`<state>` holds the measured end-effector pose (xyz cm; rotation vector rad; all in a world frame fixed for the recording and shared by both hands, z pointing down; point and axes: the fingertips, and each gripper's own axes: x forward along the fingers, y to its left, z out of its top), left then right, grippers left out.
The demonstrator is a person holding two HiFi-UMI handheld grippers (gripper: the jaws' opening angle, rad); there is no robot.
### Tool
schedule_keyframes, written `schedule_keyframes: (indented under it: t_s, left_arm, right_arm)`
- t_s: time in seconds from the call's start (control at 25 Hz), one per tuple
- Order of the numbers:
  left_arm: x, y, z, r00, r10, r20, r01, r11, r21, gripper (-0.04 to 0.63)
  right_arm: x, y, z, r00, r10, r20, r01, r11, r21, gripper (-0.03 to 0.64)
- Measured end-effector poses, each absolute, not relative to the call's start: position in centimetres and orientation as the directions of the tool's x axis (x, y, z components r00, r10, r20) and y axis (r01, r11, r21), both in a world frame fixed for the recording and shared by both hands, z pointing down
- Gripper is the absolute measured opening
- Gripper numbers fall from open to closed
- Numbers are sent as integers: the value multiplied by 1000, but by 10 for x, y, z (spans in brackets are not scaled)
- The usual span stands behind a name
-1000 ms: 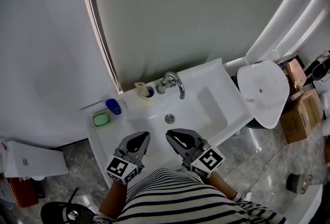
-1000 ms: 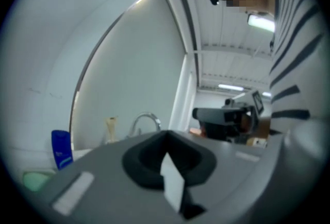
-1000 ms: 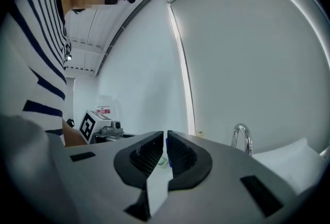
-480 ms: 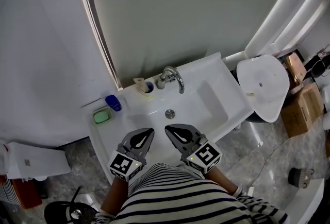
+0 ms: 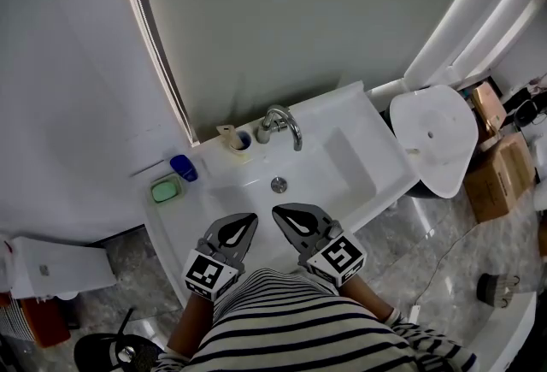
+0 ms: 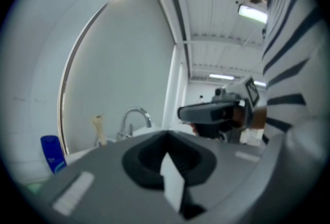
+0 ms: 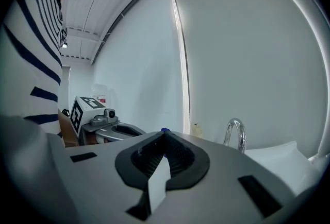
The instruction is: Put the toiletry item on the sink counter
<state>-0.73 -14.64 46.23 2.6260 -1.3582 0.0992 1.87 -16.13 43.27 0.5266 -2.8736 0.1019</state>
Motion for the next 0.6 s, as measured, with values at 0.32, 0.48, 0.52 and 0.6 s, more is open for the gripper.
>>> schedule_keyframes:
  t_s: [0.32, 0.48, 0.52, 0.6]
  left_arm:
    - [-10, -147, 470, 572, -803, 168, -820, -553, 148, 6]
    - [-11, -149, 467, 568, -808, 153, -822, -549, 150, 6]
    - [-12, -150, 467, 568, -809, 151, -822, -549, 150, 6]
    - [-13, -151, 467, 567, -810, 148, -823, -548, 150, 6]
  right_arm:
    - [18, -161, 433, -910, -343, 232, -361, 932, -40, 6]
    - [17, -161, 432, -909, -345, 233, -364, 930, -43, 6]
    - [17, -162, 432, -909, -345, 232, -364, 930, -42, 6]
    - [16, -163, 434, -909, -346, 231, -364, 931, -39, 6]
